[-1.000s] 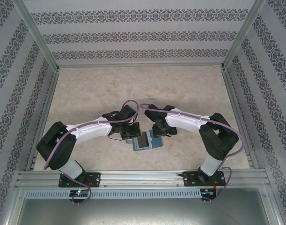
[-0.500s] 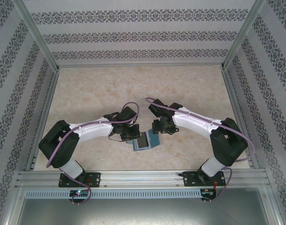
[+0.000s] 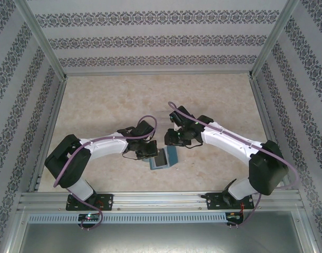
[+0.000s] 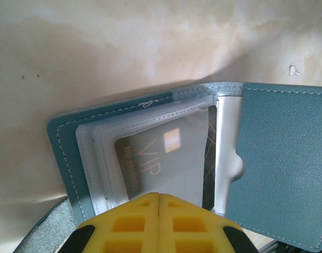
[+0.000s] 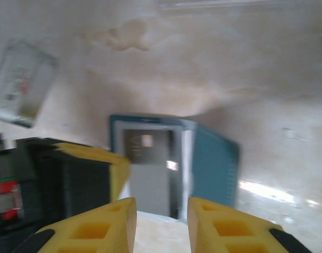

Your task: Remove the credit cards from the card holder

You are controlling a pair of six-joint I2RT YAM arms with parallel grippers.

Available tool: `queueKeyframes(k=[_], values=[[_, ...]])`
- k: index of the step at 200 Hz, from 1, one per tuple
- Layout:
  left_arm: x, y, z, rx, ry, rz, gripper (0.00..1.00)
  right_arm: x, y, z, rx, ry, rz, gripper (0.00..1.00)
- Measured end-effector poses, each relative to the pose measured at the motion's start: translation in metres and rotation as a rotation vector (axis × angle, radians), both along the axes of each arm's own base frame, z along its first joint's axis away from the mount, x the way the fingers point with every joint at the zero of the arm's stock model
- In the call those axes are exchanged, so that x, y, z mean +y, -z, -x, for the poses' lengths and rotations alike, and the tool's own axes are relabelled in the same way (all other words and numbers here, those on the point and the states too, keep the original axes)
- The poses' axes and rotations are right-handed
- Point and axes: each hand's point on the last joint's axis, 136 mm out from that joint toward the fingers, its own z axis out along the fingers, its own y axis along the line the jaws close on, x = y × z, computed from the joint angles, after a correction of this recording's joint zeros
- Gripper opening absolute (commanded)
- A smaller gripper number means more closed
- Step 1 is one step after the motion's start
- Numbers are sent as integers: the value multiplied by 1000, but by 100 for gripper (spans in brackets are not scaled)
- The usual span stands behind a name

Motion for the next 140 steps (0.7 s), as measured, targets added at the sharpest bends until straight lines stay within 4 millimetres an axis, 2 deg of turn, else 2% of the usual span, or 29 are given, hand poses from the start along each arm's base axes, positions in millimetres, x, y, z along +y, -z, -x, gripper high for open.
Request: queueKeyframes(k=[15, 34, 75, 140], values=[[0, 0, 0, -1, 0, 1, 0, 8, 5, 1, 32, -8, -45, 31], [0, 1, 0, 2, 1, 0, 0, 10, 21, 5, 89, -2, -72, 31], [0, 2, 0, 4, 1, -3, 0, -10, 56, 12, 185, 44, -59, 29], [0, 2, 0, 1, 0, -5, 0, -29, 87, 33, 250, 71, -24, 28]])
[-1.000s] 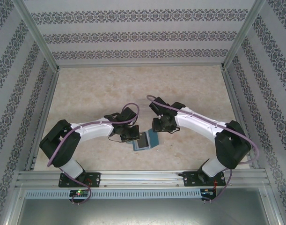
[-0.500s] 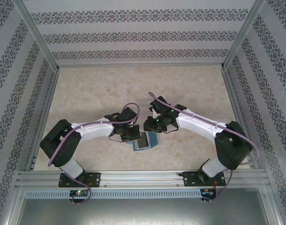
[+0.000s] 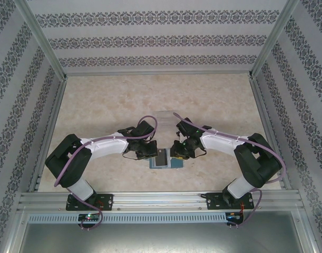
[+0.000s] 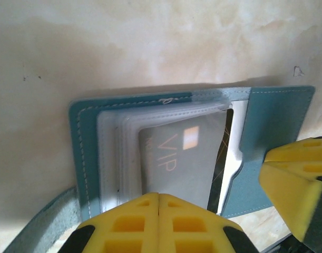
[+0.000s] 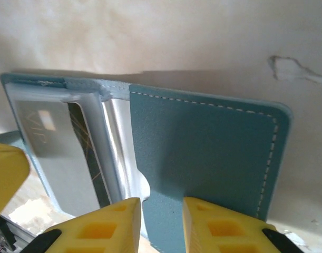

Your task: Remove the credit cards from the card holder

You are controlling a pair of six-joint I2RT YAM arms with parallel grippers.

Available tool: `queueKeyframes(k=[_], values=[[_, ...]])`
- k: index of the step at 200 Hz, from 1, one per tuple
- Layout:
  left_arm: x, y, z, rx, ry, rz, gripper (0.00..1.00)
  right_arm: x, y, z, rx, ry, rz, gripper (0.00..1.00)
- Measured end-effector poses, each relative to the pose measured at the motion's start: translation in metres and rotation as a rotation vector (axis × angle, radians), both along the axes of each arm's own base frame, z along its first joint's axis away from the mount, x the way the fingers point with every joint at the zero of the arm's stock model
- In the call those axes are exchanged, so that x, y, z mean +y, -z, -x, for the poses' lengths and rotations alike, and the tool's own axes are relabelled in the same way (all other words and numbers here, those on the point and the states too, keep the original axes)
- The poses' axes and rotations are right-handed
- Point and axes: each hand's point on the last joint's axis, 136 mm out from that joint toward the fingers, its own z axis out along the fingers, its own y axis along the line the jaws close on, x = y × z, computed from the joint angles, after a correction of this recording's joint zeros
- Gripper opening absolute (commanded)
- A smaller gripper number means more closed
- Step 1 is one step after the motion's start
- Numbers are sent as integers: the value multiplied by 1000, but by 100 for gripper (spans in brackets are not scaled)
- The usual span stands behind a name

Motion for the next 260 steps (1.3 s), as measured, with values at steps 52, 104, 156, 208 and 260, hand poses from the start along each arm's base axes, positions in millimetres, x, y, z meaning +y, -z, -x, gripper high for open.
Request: queueKeyframes(k=[52, 104, 156, 208, 260], values=[[-8, -7, -3, -10, 9, 19, 0, -2, 4, 1, 2, 14, 1, 28], [-13, 3, 1, 25, 27, 14, 0, 4, -6, -6, -34, 36, -38, 27], [-13, 9, 2, 38, 28, 3, 0, 22, -15, -12, -51, 49, -149, 25], [-14, 9, 1, 35, 29, 7, 0, 34, -19, -15, -48, 37, -221, 23], [-14, 9, 1, 35, 29, 7, 0, 38, -11, -14, -17, 38, -232, 20]])
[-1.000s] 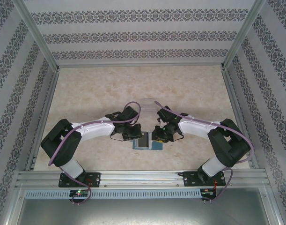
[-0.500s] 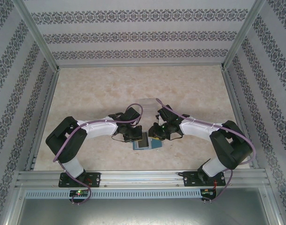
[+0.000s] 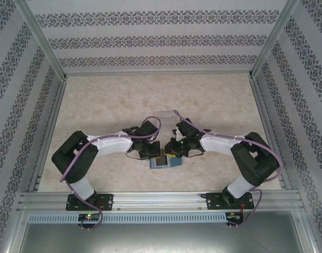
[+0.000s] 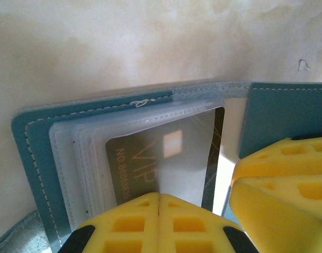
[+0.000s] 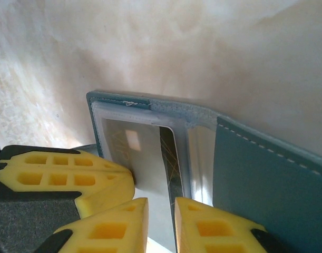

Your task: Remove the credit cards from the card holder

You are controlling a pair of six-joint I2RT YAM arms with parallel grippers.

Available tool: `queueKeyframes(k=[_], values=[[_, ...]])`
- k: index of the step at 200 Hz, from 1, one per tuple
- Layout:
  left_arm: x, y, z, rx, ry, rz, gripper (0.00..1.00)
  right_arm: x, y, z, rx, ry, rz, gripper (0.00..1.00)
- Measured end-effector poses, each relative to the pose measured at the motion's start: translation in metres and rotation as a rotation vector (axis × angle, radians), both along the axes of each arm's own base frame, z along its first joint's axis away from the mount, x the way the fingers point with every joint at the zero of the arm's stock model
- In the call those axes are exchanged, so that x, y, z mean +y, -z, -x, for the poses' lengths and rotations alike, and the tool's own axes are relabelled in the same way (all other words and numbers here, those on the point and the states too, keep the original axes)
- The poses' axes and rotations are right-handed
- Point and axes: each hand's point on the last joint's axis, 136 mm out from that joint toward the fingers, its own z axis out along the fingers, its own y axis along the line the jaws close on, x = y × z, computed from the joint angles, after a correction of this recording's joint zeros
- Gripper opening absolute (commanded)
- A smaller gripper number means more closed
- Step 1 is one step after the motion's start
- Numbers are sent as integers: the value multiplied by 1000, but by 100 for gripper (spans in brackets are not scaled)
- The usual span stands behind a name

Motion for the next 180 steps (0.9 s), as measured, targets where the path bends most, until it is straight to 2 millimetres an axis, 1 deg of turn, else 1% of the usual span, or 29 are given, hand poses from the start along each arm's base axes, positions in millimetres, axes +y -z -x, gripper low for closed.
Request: queueKeyframes(k=[31, 56, 90, 114, 180], values=[[0, 0, 0, -1, 1, 0, 0, 3, 1, -1, -1, -3, -9, 18], [0, 0, 0, -1, 2, 0, 0, 3, 3, -1, 4, -4, -10, 18], [0, 0, 0, 0, 2, -1, 0, 3, 10, 0, 20, -5, -2, 17], [0, 0, 1, 0, 2, -1, 0, 4, 10, 0, 22, -8, -7, 17], [0, 0, 0, -1, 2, -1, 0, 0, 13, 1, 21, -5, 22, 18]])
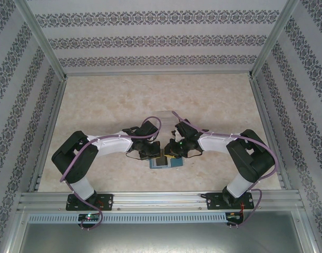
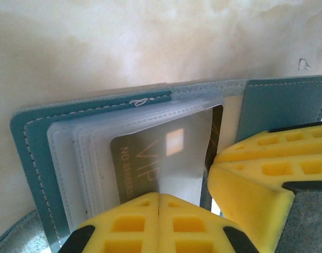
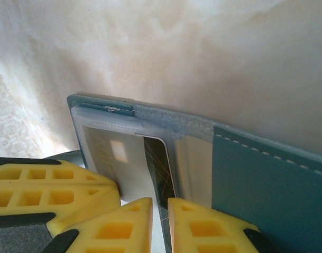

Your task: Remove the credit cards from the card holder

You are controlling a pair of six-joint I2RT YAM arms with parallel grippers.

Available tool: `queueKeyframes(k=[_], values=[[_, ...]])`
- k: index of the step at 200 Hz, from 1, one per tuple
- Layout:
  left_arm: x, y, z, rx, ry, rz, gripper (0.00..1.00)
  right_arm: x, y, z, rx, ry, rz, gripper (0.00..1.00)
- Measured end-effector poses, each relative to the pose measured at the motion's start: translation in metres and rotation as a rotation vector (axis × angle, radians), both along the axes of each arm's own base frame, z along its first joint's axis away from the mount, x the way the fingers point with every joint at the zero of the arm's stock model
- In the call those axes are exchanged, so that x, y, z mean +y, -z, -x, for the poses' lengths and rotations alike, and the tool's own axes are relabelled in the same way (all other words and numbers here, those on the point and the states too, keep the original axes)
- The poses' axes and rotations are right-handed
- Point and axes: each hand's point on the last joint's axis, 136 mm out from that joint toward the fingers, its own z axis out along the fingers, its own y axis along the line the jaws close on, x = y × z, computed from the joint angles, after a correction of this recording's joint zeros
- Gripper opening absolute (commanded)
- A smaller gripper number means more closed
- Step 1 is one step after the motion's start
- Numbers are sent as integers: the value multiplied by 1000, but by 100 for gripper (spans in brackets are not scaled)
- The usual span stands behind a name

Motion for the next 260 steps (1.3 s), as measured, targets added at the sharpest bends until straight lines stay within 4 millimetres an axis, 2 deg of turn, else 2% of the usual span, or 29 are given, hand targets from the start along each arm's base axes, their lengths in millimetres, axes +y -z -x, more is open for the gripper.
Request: queueKeyframes(k=[93, 183, 260], values=[[0, 0, 0, -1, 0, -1, 0, -11, 0, 3, -19, -9, 75, 19], [2, 1, -1, -15, 15, -17, 0, -15, -9, 0, -46, 0, 75, 27], [1, 3, -2, -13, 22, -22, 0, -19, -1, 2, -31, 7, 84, 24]])
